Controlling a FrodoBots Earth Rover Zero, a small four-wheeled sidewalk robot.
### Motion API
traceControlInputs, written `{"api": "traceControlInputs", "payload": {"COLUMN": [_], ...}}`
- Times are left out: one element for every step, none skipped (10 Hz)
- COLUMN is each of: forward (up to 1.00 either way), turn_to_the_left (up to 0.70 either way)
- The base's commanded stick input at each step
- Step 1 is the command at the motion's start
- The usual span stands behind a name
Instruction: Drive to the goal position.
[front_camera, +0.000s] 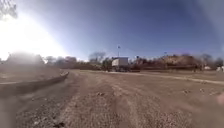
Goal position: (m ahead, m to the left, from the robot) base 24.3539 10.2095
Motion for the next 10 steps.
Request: {"api": "traceControlInputs", "payload": {"forward": [0.50, 0.50, 0.50, 0.50, 0.50, 0.50, 0.50, 0.50, 0.50, 0.50], "turn_to_the_left": [0.00, 0.00, 0.00, 0.00, 0.00, 0.00, 0.00, 0.00, 0.00, -0.44]}}
